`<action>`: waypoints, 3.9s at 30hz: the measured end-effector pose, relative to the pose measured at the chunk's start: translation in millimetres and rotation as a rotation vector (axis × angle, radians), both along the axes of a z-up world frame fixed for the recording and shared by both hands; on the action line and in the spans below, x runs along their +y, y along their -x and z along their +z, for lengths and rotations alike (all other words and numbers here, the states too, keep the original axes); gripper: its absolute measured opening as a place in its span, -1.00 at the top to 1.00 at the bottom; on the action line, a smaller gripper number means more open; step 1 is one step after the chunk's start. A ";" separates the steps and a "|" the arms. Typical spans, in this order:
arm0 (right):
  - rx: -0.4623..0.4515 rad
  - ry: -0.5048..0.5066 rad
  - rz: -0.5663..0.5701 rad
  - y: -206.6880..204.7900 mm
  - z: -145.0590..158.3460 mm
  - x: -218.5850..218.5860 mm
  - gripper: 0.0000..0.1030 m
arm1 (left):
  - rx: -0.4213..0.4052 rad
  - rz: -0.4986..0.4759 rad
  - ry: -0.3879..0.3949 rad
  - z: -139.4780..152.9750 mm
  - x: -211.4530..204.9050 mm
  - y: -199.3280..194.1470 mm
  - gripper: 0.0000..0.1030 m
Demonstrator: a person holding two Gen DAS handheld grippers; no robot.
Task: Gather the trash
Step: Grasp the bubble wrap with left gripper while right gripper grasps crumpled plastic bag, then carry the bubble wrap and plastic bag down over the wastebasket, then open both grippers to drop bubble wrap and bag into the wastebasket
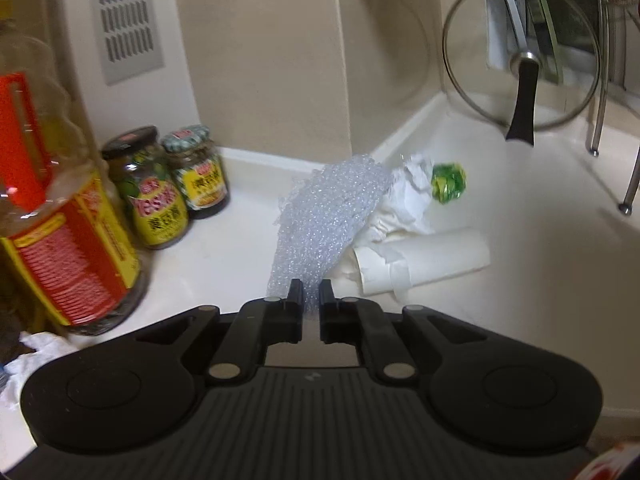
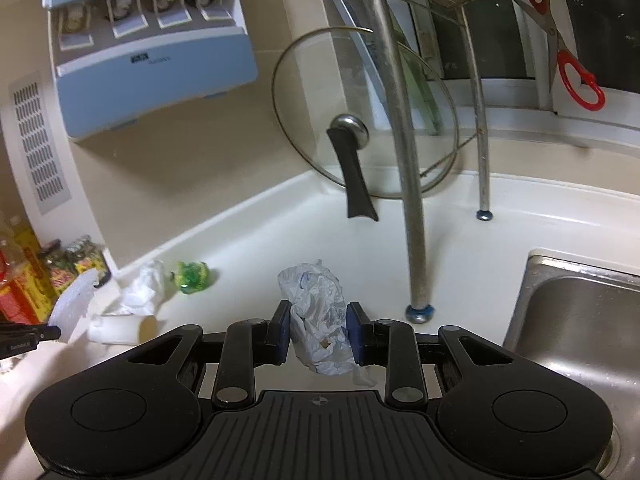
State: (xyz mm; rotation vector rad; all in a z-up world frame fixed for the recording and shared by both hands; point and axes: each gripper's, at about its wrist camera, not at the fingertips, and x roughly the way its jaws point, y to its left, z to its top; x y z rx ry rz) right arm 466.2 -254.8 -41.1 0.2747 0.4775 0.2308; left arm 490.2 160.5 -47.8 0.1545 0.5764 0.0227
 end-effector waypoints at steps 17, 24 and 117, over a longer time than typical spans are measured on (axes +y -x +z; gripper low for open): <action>-0.034 -0.069 0.212 49.9 20.8 12.2 0.42 | -0.010 0.098 0.109 40.4 -25.4 125.0 0.87; -0.027 -0.097 0.325 84.4 23.0 15.3 0.42 | -0.024 0.136 0.172 46.7 -51.9 182.0 0.88; 0.383 0.163 0.445 177.4 -182.6 114.0 0.42 | 0.486 0.305 0.496 -174.6 -99.7 206.7 0.47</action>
